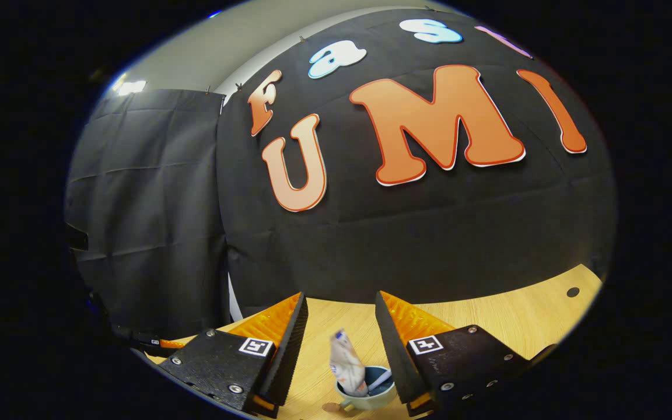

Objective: Put the toothbrush and toothpaste on the desktop into the cup, then pick up the cup and place it on the coaster on the desktop.

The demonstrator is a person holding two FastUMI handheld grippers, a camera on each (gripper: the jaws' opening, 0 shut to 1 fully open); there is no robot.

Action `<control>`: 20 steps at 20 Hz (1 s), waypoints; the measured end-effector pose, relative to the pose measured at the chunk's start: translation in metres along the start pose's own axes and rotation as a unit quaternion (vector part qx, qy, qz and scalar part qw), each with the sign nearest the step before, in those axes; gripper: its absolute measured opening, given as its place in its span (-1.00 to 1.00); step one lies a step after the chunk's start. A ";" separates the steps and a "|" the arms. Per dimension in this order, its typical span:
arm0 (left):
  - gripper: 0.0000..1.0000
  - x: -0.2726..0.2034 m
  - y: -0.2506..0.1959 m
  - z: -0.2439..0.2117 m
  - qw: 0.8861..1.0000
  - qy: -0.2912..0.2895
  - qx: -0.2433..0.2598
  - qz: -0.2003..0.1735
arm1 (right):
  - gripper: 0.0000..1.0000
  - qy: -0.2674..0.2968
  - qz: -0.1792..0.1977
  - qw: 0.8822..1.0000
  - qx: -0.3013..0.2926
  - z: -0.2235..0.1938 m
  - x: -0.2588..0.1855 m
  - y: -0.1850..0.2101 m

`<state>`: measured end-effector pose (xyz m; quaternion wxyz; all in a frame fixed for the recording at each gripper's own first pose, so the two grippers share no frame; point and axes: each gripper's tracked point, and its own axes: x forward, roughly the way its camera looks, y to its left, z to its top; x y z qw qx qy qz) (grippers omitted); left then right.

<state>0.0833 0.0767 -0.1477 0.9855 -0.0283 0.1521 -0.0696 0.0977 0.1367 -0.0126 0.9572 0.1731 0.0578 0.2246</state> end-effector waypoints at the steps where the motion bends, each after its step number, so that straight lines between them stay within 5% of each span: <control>1: 0.96 0.000 -0.006 -0.001 1.000 0.002 -0.002 -0.007 | 0.56 -0.003 -0.001 1.000 -0.001 0.004 -0.003 0.000; 11: 0.96 0.049 -0.075 -0.018 0.991 0.105 -0.050 -0.071 | 0.69 -0.045 -0.040 0.997 -0.039 0.063 -0.051 -0.027; 20: 0.96 0.095 -0.106 -0.064 0.956 0.280 -0.039 -0.076 | 0.73 -0.042 -0.089 0.993 -0.068 0.096 -0.107 -0.069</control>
